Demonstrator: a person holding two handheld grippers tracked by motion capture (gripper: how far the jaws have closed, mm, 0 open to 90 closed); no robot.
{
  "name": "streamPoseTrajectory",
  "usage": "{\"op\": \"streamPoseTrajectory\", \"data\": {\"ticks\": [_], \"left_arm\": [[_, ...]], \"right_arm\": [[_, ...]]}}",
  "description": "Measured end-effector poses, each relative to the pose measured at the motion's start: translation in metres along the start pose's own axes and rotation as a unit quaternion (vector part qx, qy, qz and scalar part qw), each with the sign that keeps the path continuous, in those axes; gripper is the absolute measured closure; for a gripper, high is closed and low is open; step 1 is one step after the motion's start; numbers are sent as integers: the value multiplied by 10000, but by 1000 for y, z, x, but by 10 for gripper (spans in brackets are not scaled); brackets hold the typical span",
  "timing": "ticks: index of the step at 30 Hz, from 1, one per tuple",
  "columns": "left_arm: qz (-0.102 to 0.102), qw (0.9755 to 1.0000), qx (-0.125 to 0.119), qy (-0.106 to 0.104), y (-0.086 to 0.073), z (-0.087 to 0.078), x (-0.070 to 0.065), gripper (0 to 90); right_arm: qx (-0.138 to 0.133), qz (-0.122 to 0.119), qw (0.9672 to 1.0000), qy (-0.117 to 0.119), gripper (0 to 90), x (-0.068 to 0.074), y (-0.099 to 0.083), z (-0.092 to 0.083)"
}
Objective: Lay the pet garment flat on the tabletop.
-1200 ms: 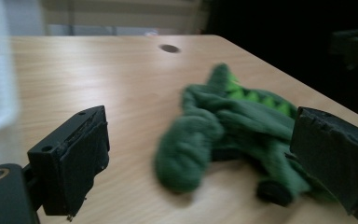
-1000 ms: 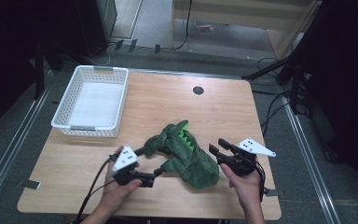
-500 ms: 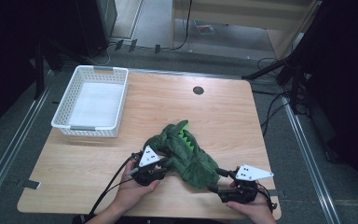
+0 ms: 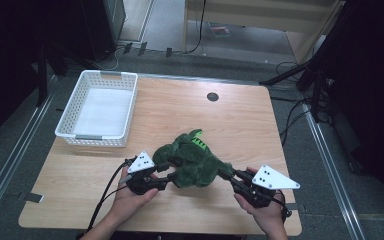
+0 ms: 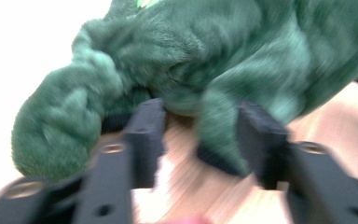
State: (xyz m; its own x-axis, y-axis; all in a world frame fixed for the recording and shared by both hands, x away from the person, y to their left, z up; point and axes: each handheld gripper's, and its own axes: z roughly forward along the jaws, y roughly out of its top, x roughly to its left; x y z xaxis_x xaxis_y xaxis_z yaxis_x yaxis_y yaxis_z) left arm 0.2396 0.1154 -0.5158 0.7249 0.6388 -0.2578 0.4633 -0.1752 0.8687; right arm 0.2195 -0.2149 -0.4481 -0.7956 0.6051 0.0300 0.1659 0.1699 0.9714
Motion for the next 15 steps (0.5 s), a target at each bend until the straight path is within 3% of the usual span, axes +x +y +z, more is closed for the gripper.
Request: {"op": "streamPoseTrajectory", "data": {"ticks": [2, 4, 7, 9, 13, 15], "left_arm": [[301, 9995, -104, 8, 4, -5, -10, 303], [500, 9985, -196, -108, 9, -10, -21, 208], [630, 9966, -404, -353, 15, -16, -37, 135], [630, 9956, -512, -462, 21, -19, -44, 111], [394, 9966, -687, -209, 33, -27, -49, 120], [552, 9955, -774, 34, 37, -31, -53, 142]], "right_arm": [[47, -157, 9998, -129, 837, 9, 21, 5], [168, -327, 9983, -453, 835, 19, 39, 13], [103, -200, 9973, -697, 830, 30, 58, 24], [98, -200, 9976, -654, 828, 37, 66, 30], [173, -419, 9977, -503, 821, 51, 68, 36], [241, -328, 9982, -443, 815, 54, 67, 39]]}}
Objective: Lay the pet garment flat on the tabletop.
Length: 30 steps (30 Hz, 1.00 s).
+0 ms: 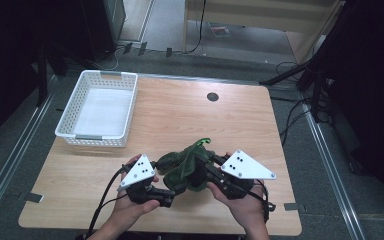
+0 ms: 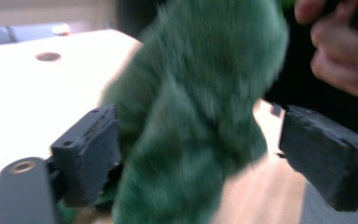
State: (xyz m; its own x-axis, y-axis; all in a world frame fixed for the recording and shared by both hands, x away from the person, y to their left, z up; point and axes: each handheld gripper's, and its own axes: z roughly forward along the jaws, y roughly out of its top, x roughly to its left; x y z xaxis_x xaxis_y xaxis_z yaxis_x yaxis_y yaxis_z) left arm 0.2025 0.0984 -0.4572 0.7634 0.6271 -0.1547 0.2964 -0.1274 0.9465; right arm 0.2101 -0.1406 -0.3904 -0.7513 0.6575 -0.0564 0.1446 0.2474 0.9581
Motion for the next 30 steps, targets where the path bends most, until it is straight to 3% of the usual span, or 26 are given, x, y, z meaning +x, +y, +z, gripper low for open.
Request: {"op": "streamPoseTrajectory", "data": {"ticks": [2, 5, 8, 11, 13, 15, 19, 22, 24, 30], "left_arm": [[278, 9994, 135, 175, 1, 1, -4, 198], [321, 9982, 397, 313, -4, 8, -2, 386], [-83, 9987, 438, 255, -9, 10, 12, 649], [-612, 9970, 424, 197, -14, 9, 32, 784], [-923, 9947, 388, 212, -16, 5, 45, 825], [-1091, 9931, 337, 265, -16, 1, 53, 848], [-1288, 9906, 200, 417, -12, -6, 61, 849], [-1374, 9897, 161, 376, -11, -9, 64, 849], [-1412, 9893, 120, 341, -9, -10, 65, 846], [-1501, 9884, -28, 237, -2, -18, 67, 819]], "right_arm": [[-14, 147, 9997, 187, 812, 1, -1, 3], [-121, 408, 9978, 514, 811, 0, -4, 6], [10, 358, 9983, 466, 784, 1, -10, 13], [86, 620, 9977, 272, 626, -7, -22, 19], [52, 995, 9948, 208, 515, -13, -30, 21], [-54, 1161, 9928, 275, 442, -15, -36, 21], [-235, 1192, 9911, 546, 330, -7, -51, 17], [-284, 1260, 9901, 542, 232, 7, -64, 14], [-251, 1140, 9917, 545, 172, 21, -71, 17], [41, 519, 9982, 310, 168, 64, -82, 41]]}}
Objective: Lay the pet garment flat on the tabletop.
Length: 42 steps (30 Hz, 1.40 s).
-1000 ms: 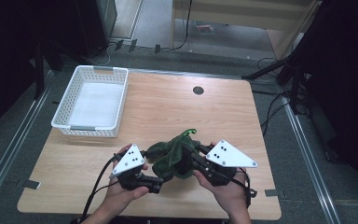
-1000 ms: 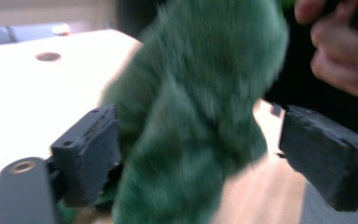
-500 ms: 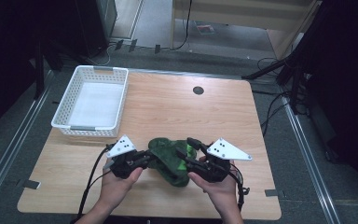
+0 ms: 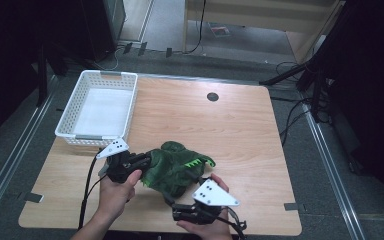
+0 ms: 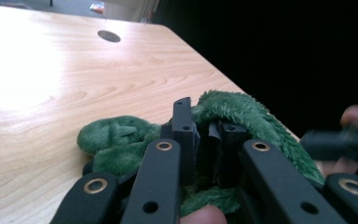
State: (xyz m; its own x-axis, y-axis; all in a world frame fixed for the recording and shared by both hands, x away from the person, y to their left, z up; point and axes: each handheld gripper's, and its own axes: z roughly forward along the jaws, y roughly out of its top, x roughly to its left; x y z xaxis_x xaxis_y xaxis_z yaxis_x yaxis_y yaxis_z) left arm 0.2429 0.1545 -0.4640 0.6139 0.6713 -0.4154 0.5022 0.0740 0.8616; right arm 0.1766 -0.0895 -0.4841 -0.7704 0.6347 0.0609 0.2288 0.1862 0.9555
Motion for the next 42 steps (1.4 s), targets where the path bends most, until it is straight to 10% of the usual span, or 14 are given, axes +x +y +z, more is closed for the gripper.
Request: {"op": "streamPoseTrajectory", "data": {"ticks": [5, 9, 13, 17, 23, 28, 31, 37, 42], "left_arm": [[-163, 9997, -73, -157, 4, -6, 2, 817], [-201, 9995, -72, -248, 5, -5, -2, 816], [-116, 9998, -113, -140, 6, -9, 0, 812], [-131, 9998, -161, -81, 7, -14, 7, 810], [-140, 9994, -203, -246, 9, -17, 5, 813], [-232, 9991, -231, -287, 10, -19, 2, 810], [-234, 9989, -274, -309, 12, -20, 0, 810], [-252, 9985, -324, -370, 13, -23, -1, 808], [-284, 9983, -328, -394, 13, -24, -1, 808]], "right_arm": [[317, -777, 9955, -450, 221, 29, -18, 24], [604, -1129, 9793, -1570, 422, 30, -27, 46], [252, -629, 9902, -1219, 795, 13, -23, 35], [-334, -792, 9877, -1304, 900, 1, -6, 6], [-795, -603, 9871, -1249, 889, -22, 19, -31], [-414, -620, 9955, -589, 519, 6, 5, -12], [70, -778, 9941, -758, 336, 35, -13, 17], [195, -758, 9893, -1228, 181, 53, -22, 55], [178, -832, 9797, -1816, 387, 56, -29, 68]]}}
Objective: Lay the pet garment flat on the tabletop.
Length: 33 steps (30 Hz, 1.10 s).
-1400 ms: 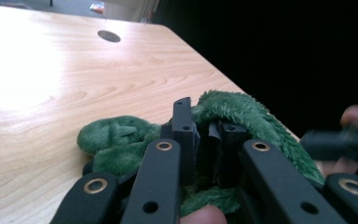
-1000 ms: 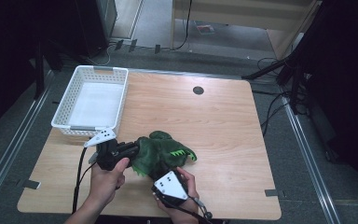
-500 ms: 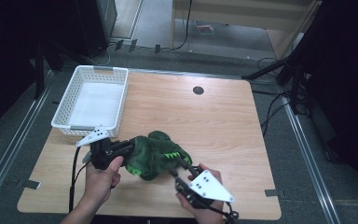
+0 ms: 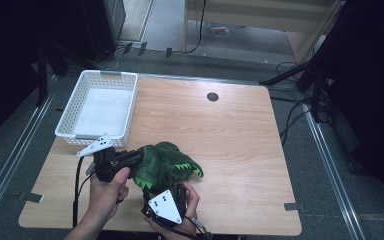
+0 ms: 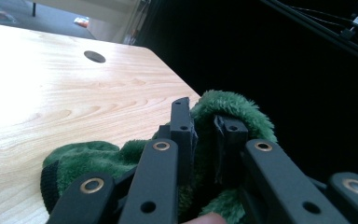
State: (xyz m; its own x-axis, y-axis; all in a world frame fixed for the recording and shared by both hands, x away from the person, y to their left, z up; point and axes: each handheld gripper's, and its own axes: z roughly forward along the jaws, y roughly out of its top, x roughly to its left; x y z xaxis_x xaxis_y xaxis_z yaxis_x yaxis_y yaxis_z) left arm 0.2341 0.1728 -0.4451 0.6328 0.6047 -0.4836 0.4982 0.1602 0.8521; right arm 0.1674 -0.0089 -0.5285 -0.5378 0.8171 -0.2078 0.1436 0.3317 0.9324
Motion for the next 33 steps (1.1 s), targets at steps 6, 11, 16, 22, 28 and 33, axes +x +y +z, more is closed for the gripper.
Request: {"op": "streamPoseTrajectory", "data": {"ticks": [6, 11, 16, 22, 28, 33], "left_arm": [[32, 10000, -32, 58, 0, -2, 0, 792], [31, 10000, -58, 57, 4, -8, 3, 779], [433, 9985, 36, -333, 13, -15, -4, 853], [806, 9937, 122, -765, 15, -16, -11, 878], [104, 9984, 427, -358, -3, 6, 15, 807], [-436, 9961, 715, 260, -28, 20, 46, 711]], "right_arm": [[-553, -49, 9969, 561, 875, -23, 7, -14], [-883, 171, 9933, 722, 879, -61, 23, -35], [-1223, 541, 9864, 955, 876, -101, 50, -73], [-1531, 866, 9761, 1276, 878, -132, 70, -101], [-809, 1273, 9838, 972, 867, -144, 61, -76], [481, 2303, 9718, 186, 715, -194, 1, -7]]}}
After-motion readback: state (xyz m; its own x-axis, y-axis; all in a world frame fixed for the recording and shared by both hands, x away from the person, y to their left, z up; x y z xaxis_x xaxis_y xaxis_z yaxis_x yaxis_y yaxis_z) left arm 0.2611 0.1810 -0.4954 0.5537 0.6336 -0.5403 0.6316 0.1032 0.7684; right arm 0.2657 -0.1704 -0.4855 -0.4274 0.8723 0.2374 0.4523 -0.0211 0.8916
